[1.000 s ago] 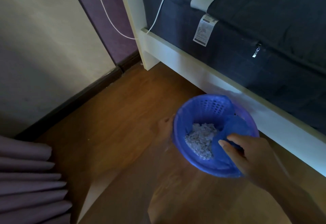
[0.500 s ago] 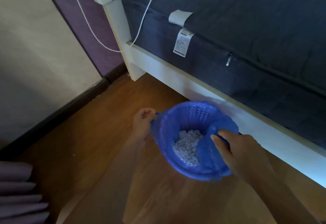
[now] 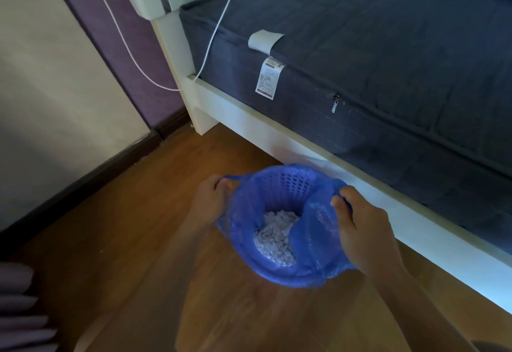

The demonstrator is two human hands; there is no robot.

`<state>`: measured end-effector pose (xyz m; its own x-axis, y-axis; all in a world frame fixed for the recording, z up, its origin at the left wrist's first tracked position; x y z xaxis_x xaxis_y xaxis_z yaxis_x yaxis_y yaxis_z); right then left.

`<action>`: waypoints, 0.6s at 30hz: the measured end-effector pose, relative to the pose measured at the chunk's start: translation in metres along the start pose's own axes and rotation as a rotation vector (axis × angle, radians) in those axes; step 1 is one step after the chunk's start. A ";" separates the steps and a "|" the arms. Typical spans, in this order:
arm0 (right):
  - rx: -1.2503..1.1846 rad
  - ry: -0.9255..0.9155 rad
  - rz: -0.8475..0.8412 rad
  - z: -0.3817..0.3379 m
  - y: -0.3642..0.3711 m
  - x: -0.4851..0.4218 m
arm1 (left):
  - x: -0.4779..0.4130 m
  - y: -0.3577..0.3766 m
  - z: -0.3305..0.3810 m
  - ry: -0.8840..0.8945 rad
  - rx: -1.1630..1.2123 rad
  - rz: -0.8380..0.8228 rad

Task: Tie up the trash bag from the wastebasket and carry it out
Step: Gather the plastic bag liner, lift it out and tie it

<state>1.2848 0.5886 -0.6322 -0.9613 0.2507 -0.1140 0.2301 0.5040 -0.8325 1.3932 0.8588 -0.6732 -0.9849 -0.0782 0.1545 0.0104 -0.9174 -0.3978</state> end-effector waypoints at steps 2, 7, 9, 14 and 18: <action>-0.078 0.031 0.043 -0.003 -0.003 -0.001 | 0.007 0.003 0.017 0.072 0.088 0.036; -0.248 -0.070 0.031 -0.026 -0.007 0.003 | 0.021 0.002 0.047 0.065 0.427 -0.170; -0.220 -0.067 0.007 -0.027 -0.003 0.005 | 0.028 -0.004 0.054 0.100 0.338 -0.337; 0.067 0.104 -0.224 -0.005 0.006 0.000 | 0.047 -0.017 0.053 0.232 -0.168 -0.388; 0.171 0.170 -0.414 0.002 0.002 -0.002 | 0.057 -0.020 0.062 0.174 -0.177 -0.407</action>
<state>1.2863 0.5871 -0.6347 -0.9252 0.1966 0.3246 -0.2086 0.4508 -0.8679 1.3472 0.8484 -0.6007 -0.9174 0.3538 0.1823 -0.3969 -0.7783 -0.4866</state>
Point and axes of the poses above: each hand's wrist, its own x-axis away from the middle knuckle, its own y-axis out of the palm, z = x × y, the point moved 4 cm from there along -x, towards the middle knuckle, and after that the axes turned 7 degrees about x, right-handed, at the moved point
